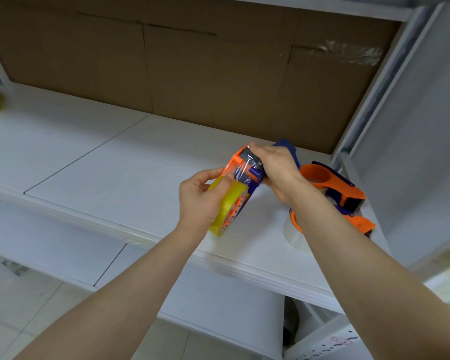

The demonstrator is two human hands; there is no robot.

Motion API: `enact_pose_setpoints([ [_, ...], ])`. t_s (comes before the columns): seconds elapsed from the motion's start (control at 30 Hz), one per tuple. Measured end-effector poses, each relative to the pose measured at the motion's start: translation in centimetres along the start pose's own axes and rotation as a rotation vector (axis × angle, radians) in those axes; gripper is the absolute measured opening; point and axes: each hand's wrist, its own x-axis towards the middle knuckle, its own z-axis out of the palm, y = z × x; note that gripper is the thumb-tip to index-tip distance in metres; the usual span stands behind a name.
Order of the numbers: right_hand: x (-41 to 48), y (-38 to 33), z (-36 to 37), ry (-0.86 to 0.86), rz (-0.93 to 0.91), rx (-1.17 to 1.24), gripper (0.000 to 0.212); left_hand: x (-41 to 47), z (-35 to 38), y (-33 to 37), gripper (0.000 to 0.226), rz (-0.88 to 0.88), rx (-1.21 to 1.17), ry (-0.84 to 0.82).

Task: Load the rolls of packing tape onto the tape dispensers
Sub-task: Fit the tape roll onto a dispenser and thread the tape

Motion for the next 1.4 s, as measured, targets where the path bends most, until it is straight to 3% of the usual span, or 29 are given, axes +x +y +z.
enact_pose_setpoints([
  [0.17, 0.0, 1.1, 0.0, -0.030, 0.035, 0.263, 0.012, 0.5, 0.2, 0.3, 0.008, 0.000, -0.002, 0.022],
  [0.37, 0.2, 1.2, 0.2, 0.028, 0.049, 0.300, 0.008, 0.8, 0.8, 0.0, 0.012, -0.015, 0.024, 0.032],
  [0.5, 0.5, 1.7, 0.2, -0.010, 0.096, 0.247, 0.027, 1.1, 0.9, 0.0, 0.009, -0.069, 0.025, 0.046],
  [0.63, -0.1, 2.6, -0.8, -0.167, 0.191, 0.414, 0.050, 1.6, 0.4, 0.1, 0.008, -0.230, -0.136, 0.150],
  [0.77, -1.9, 4.5, 0.4, -0.287, 0.173, 0.007, 0.063, 2.5, 0.3, -0.1, 0.017, -0.399, -0.289, 0.186],
  [0.93, -2.6, 5.0, 0.9, -0.122, -0.044, -0.480, 0.052, 2.8, 0.7, -1.4, 0.035, -0.536, -0.274, 0.103],
  [1.13, -1.0, 5.1, -0.8, 0.027, -0.115, -0.841, 0.023, 3.8, 1.5, -1.6, 0.053, -0.452, 0.154, -0.038],
  [1.2, -0.5, 4.8, -1.1, 0.042, -0.094, -1.000, 0.019, 3.9, 1.6, -1.6, 0.047, -0.432, 0.243, -0.144],
  [1.3, -0.3, 4.4, -1.2, 0.043, -0.058, -1.150, 0.018, 3.7, 1.9, -2.0, 0.012, -0.361, 0.433, -0.306],
  [1.4, -0.3, 4.3, -1.2, 0.025, -0.025, -1.214, 0.022, 3.7, 2.3, -2.8, 0.009, -0.309, 0.620, -0.336],
])
